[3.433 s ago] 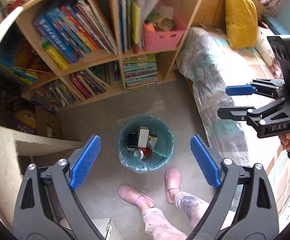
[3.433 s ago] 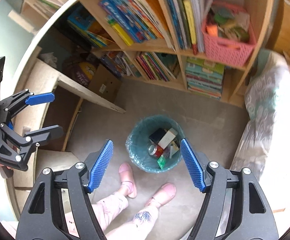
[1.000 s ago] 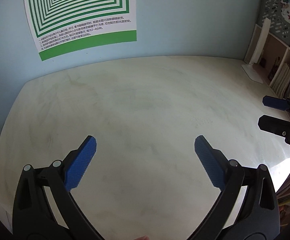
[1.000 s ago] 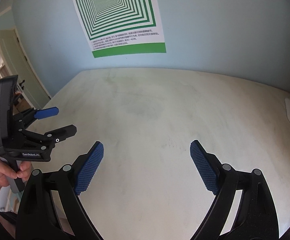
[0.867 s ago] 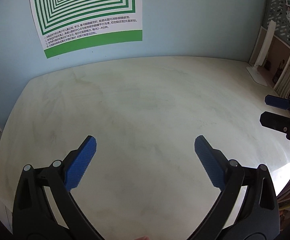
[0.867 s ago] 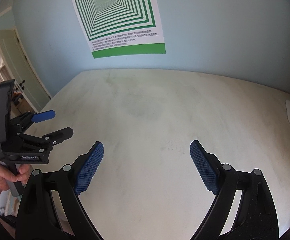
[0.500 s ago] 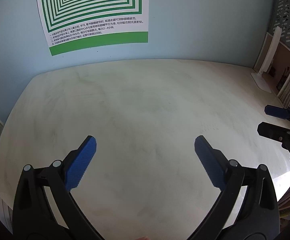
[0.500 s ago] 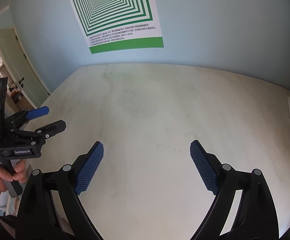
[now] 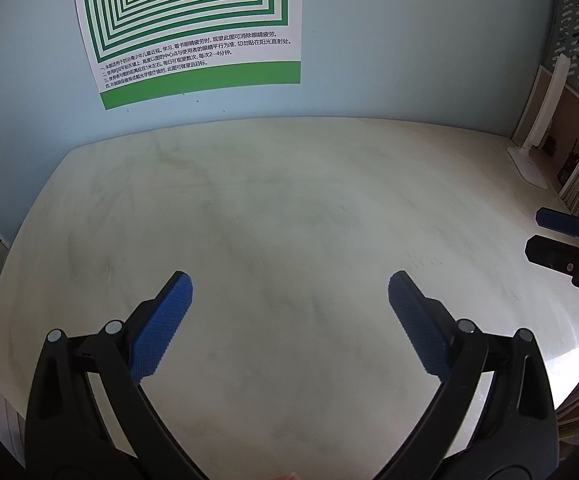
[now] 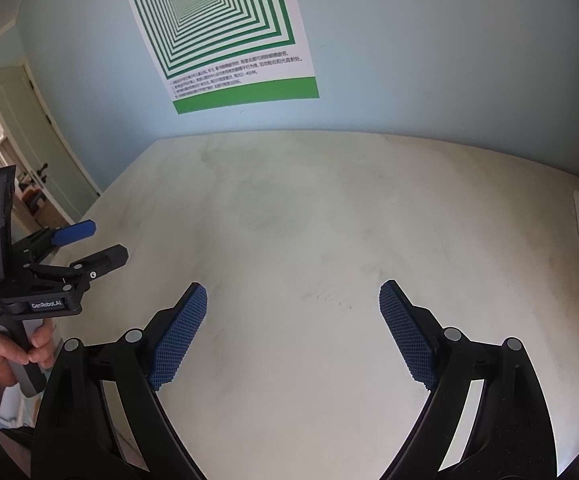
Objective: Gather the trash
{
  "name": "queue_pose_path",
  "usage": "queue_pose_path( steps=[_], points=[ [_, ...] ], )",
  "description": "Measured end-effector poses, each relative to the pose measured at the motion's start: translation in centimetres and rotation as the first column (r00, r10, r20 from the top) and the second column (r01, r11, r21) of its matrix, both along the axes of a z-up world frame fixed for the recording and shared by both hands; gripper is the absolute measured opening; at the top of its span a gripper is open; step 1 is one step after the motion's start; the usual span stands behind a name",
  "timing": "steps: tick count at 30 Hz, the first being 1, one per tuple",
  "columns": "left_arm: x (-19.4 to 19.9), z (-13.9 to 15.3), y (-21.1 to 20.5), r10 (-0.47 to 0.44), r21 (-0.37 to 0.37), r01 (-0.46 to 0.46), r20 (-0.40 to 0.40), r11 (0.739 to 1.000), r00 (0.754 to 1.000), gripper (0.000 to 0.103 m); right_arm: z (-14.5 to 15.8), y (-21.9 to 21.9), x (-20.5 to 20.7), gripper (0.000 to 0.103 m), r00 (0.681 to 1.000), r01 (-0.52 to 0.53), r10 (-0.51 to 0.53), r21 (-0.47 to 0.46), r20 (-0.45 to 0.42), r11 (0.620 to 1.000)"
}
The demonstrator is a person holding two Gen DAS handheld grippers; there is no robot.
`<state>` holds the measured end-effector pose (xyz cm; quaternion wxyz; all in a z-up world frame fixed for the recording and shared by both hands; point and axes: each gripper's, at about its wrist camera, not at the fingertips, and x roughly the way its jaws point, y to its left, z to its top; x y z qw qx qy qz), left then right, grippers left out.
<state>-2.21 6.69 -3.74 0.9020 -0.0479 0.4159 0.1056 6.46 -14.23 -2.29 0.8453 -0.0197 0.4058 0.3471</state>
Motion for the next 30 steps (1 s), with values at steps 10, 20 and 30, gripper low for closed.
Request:
queue_pose_path(
  steps=[10,20,30],
  points=[
    [0.8,-0.2,0.5,0.005,-0.014,-0.005,-0.005,1.0,1.0,0.096,-0.1,0.0,0.6,0.088,1.0,-0.001,0.001,-0.012,-0.007,1.0],
    [1.1,-0.4,1.0,-0.007,-0.009,0.007,-0.005,1.0,1.0,0.096,0.2,-0.2,0.9,0.088,1.0,0.011,-0.011,-0.012,-0.009,1.0],
    [1.0,-0.6,1.2,-0.013,-0.009,0.013,-0.004,1.0,1.0,0.096,0.3,-0.3,0.8,0.088,1.0,0.016,-0.016,-0.014,-0.009,1.0]
  ],
)
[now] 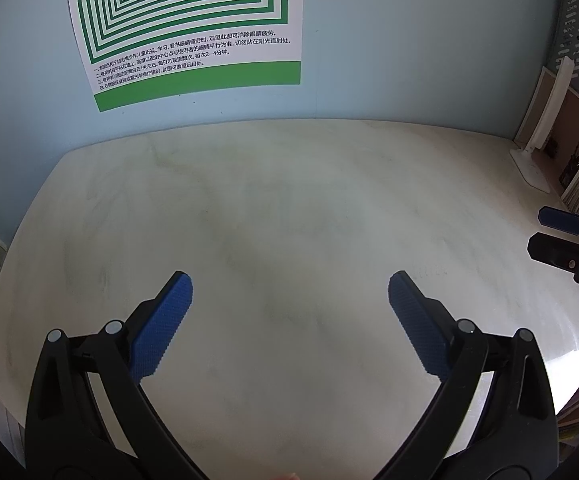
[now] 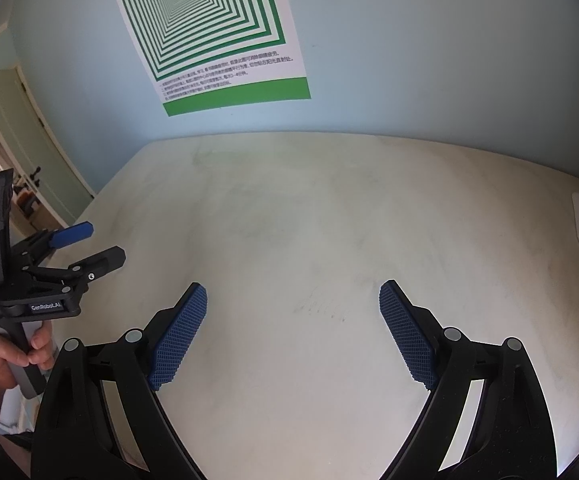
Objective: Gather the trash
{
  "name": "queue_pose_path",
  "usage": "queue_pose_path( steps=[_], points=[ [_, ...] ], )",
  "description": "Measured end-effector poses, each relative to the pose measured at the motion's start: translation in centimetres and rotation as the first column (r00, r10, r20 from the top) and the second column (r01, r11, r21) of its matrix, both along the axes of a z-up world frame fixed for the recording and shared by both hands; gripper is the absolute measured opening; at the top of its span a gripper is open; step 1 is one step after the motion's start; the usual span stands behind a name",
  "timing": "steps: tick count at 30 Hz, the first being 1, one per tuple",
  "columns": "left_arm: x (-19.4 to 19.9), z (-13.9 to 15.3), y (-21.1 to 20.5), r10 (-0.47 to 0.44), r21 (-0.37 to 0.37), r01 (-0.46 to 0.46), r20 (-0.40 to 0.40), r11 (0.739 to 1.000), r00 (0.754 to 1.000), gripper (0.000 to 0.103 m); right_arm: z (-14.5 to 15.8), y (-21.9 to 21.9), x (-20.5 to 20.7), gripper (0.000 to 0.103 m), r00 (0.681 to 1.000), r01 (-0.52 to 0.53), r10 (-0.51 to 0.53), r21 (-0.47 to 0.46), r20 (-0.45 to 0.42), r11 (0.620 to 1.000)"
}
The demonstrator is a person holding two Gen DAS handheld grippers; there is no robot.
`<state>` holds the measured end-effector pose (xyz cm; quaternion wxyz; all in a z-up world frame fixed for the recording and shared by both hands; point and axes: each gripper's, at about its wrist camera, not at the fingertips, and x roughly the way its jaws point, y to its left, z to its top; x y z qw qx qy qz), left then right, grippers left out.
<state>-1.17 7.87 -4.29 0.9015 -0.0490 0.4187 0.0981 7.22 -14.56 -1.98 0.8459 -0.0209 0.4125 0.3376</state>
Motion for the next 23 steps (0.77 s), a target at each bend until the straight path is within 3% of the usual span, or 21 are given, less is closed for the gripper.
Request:
queue_pose_path(
  steps=[23],
  points=[
    [1.1,-1.8,1.5,0.028,-0.001,-0.028,-0.045,1.0,0.999,0.096,-1.9,1.1,0.7,0.088,0.999,0.013,-0.013,-0.003,-0.044,1.0]
  ],
)
